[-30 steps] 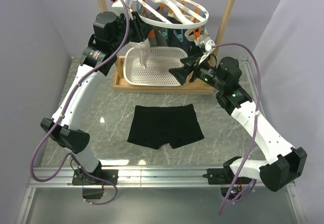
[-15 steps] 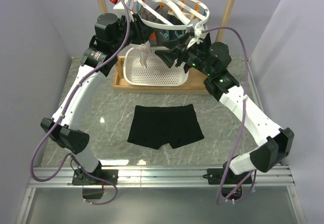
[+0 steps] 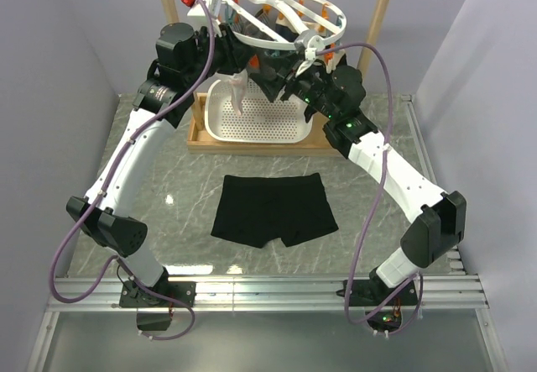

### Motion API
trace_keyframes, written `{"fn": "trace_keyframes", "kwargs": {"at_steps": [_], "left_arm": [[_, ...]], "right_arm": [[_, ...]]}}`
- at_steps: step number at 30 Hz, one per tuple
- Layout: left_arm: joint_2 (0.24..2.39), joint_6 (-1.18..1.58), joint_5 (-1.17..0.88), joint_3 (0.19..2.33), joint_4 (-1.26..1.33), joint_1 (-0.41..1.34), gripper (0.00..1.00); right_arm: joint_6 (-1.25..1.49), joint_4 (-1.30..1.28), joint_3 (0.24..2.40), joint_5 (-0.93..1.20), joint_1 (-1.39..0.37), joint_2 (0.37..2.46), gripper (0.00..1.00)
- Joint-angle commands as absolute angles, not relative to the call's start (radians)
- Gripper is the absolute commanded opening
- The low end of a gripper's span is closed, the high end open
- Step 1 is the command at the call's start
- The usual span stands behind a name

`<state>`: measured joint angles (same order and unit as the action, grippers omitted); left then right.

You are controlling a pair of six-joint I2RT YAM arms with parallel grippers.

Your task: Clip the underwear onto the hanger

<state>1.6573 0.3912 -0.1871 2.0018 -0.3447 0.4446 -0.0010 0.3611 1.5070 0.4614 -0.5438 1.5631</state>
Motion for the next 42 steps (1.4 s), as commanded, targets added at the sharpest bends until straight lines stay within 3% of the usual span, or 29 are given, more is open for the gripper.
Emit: {"fn": "trace_keyframes", "kwargs": {"at_steps": [1,20,25,29,33,37,42], "left_arm": [[1.605,0.416,-0.215,1.996,-0.314,0.439,0.0],[1.592,0.428,-0.256,1.959,-0.296,0.423,0.0],[1.594,0.443,-0.259,1.953,-0.293,0.42,0.0],[1.585,0.457,-0.262,1.939,-0.269,0.419,0.0],[1.553,0.475,-0.235,1.887,-0.213,0.416,0.03],[1.537,0.5,-0.195,1.852,-0.164,0.414,0.23],[1.539,0.547,-0.17,1.845,-0.129,0.411,0.31]], "right_arm": [[-0.074,0.479,1.578,0.46,-0.548,1.592,0.62],[-0.126,0.483,1.652,0.437,-0.548,1.674,0.57],[-0.117,0.402,1.741,0.436,-0.548,1.723,0.44],[-0.12,0.383,1.764,0.448,-0.546,1.735,0.21],[-0.129,0.383,1.744,0.453,-0.548,1.723,0.04],[-0.13,0.388,1.73,0.454,-0.548,1.717,0.0],[-0.115,0.403,1.712,0.456,-0.549,1.709,0.0]]}}
